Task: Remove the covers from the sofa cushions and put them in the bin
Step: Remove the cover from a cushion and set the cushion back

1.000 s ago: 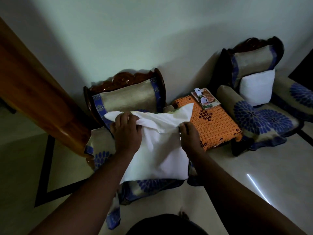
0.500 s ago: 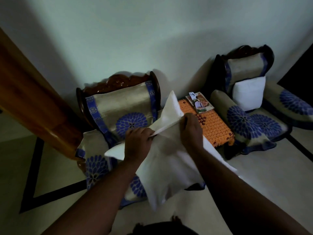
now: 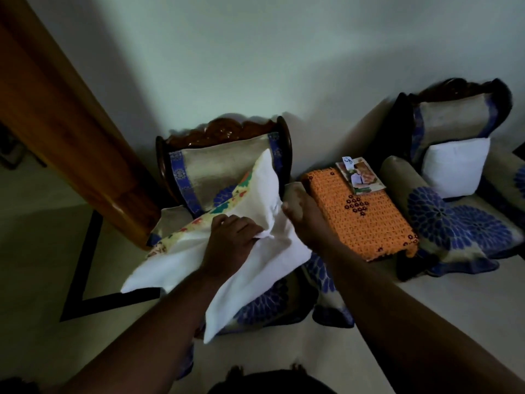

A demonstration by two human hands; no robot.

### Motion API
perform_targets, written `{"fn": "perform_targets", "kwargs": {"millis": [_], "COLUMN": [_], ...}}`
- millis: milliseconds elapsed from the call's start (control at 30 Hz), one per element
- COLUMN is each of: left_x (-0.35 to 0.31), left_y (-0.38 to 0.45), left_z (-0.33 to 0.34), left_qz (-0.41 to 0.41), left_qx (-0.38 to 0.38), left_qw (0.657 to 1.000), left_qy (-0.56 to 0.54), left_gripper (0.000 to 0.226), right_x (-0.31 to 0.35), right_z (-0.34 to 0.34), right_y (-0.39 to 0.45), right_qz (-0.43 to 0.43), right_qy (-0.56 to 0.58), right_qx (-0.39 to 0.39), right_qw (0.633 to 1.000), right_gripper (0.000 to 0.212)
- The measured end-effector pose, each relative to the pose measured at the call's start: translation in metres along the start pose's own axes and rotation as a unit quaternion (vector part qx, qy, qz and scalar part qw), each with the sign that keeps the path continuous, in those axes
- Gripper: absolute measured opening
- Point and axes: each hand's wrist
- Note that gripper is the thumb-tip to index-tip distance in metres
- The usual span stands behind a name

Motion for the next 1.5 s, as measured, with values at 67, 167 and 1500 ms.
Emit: {"fn": "perform_targets", "kwargs": {"millis": [67,167,1500], "left_x": [0.005,0.017,0.198], "left_y": [-0.001,-0.004,0.046], "left_z": [-0.006,-0.008,0.008], "left_qz": [0.023,-0.008,-0.588], "left_qx": [0.001,0.000,-0.157], "left_qw": [1.000,1.000,0.723], "left_qy": [-0.002,-0.016,-0.327], "left_gripper": [0.028,0.027,0.045], "right_x": [0.006,-0.001,-0.056], "right_z": [-0.010,-0.020,0.018], "right_y": [0.008,0.023,0.163], "right_qz": [0.028,0.037,0.236], "right_qy": [0.103,0.136,0.127], "right_qx": [0.002,0.022,-0.042], "right_qw": [0.994,0.990,0.963], "right_gripper": [0.068,0.065,0.040]}}
Point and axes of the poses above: each hand's wrist, its own y-axis towards the middle knuckle, its own z-axis out of the palm, x = y × z, and after that the axes turned 4 degrees about -y, right-handed
